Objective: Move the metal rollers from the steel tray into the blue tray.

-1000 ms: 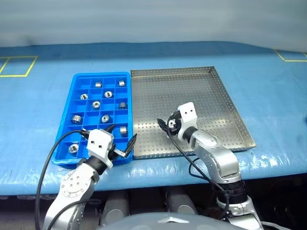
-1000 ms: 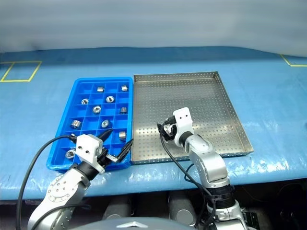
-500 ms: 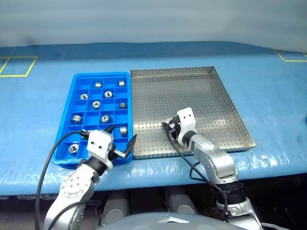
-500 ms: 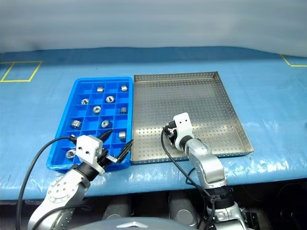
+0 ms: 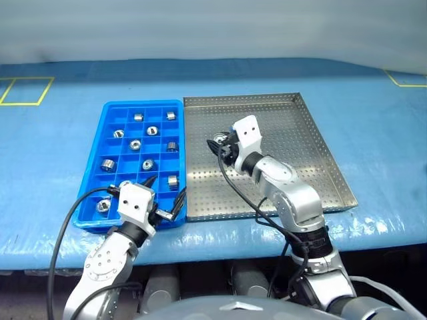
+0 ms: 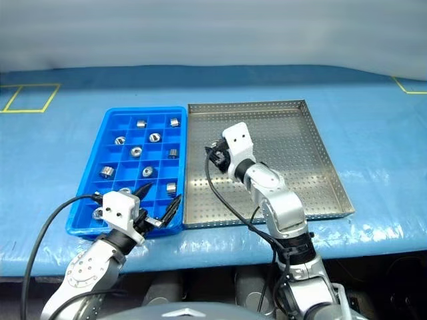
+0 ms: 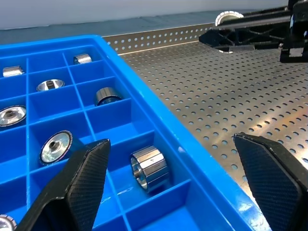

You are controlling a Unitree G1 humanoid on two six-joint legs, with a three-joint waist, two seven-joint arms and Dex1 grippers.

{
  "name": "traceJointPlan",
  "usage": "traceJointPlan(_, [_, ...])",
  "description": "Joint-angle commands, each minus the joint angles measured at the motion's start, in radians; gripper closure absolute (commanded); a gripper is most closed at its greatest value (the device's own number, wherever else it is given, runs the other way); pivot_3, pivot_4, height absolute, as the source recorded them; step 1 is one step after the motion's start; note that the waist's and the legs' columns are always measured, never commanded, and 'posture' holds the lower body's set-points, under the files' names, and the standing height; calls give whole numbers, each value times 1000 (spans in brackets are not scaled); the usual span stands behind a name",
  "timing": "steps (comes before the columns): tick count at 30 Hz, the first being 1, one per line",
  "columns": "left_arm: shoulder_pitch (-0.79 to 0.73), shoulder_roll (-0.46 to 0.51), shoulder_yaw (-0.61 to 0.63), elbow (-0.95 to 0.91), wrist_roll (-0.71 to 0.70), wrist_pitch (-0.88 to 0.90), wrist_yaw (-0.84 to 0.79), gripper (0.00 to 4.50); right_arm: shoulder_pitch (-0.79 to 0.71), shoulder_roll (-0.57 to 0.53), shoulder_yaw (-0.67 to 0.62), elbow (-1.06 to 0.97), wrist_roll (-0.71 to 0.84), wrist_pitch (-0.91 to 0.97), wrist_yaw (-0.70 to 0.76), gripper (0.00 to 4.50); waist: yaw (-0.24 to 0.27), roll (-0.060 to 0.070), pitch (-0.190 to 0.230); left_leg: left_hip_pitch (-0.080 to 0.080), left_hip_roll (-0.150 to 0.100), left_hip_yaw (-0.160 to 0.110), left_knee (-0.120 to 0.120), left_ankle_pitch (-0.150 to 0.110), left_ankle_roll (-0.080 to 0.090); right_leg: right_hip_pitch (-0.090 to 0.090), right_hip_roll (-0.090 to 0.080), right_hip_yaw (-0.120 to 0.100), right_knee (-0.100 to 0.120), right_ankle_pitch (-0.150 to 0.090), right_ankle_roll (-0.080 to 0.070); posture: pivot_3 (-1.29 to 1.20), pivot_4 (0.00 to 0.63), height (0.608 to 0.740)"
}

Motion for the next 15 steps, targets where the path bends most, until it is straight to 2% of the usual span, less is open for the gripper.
traceJointPlan(1, [37, -30, 35, -64, 22, -57, 45, 0, -61, 34, 53, 8, 12, -41, 47, 2616, 12, 0, 0, 0, 0, 0, 0, 0, 0, 0, 0, 0, 0, 0, 0, 234, 150, 740])
traceJointPlan(7, [142, -71, 57, -113, 71, -123, 103, 0, -99, 82, 142, 52, 22, -46, 117, 2616, 57, 0, 0, -1, 0, 0, 0, 0, 0, 0, 0, -1, -1, 0, -1, 349, 150, 740])
traceJointPlan(15, [331, -98, 23, -157, 94, -216, 108, 0, -33, 75, 262, 78, 11, -18, 180, 2616, 110, 0, 0, -2, 0, 0, 0, 0, 0, -2, -1, -1, -2, -1, -1, 414, 150, 740])
